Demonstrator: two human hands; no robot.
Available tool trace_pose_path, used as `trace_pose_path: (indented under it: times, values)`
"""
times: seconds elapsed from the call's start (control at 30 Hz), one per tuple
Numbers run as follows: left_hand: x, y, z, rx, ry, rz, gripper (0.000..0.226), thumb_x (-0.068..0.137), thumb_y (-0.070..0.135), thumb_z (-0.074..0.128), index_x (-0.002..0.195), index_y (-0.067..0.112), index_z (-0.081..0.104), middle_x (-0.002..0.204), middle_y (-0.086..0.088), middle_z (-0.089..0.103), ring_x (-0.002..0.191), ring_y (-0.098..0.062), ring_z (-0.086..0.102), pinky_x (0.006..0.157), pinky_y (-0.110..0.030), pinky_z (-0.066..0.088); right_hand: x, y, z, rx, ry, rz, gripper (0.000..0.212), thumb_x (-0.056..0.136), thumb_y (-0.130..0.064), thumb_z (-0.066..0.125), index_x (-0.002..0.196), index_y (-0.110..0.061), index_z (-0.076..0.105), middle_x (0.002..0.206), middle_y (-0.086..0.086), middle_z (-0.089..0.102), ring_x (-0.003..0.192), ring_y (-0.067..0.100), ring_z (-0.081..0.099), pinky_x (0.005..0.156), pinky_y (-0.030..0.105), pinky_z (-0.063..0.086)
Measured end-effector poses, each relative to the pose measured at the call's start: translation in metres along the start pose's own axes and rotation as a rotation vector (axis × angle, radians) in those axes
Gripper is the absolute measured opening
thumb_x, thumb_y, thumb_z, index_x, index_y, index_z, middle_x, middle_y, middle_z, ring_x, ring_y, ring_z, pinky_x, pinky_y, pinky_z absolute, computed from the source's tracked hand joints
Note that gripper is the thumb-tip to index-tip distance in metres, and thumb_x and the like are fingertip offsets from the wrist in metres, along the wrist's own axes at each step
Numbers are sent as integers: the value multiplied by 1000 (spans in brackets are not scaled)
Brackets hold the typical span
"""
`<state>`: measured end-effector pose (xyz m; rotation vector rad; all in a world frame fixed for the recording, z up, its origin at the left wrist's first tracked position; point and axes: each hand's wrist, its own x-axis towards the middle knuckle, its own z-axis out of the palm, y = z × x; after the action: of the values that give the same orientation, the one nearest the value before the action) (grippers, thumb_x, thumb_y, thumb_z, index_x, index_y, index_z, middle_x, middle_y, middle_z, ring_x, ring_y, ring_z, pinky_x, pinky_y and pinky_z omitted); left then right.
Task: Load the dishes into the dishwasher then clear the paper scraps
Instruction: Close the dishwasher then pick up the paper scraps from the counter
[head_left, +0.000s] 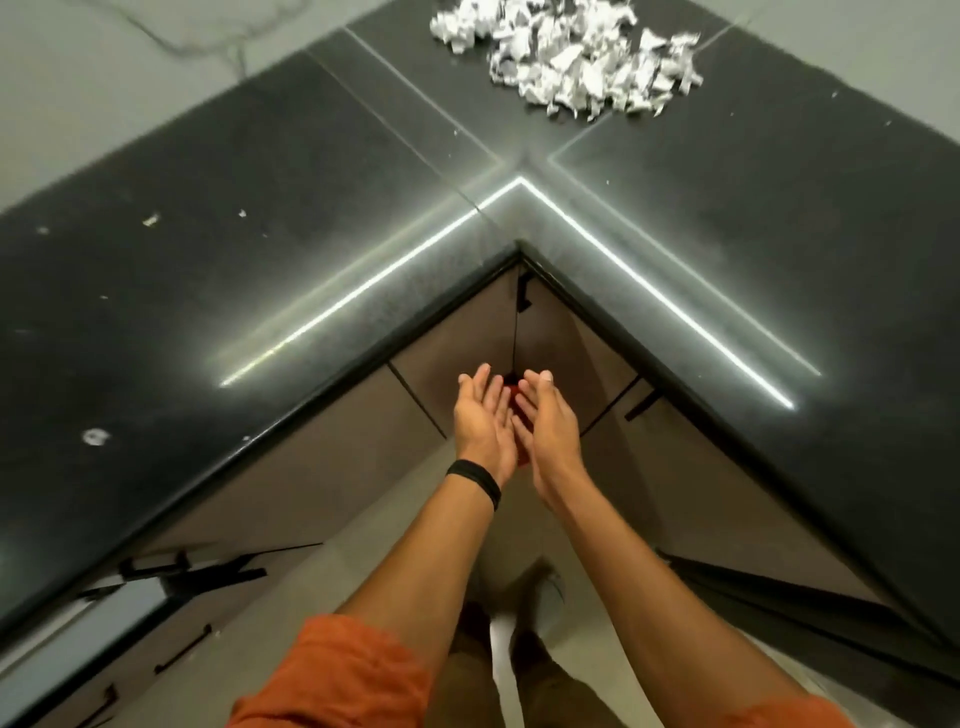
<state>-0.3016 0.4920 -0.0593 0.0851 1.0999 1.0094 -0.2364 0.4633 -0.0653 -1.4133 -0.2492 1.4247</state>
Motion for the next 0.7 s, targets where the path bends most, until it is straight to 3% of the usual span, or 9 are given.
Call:
trace_pose_path:
  times: [0.2,0.33,0.7]
  values:
    - [-46,29,36,19,-137,129,55,107,50,29,145,17,50,149,-10,51,138,-23,47,123,-41,26,-44,-53,13,20,-87,-130,48,108,-41,39,147,-13,48,149,7,52,137,17,49,116,36,39]
    - [-53,43,53,79,-207,188,54,107,51,29,136,17,59,133,-6,66,129,-21,56,120,-41,30,-45,-78,13,23,-119,-230,47,107,-42,43,144,-16,52,146,4,55,133,14,52,114,38,42]
    - [17,84,127,119,-334,142,54,107,48,29,130,12,62,122,-9,72,125,-25,60,117,-43,35,36,-142,24,-5,-54,-386,27,104,-22,54,128,-18,65,127,0,69,119,12,64,106,39,51]
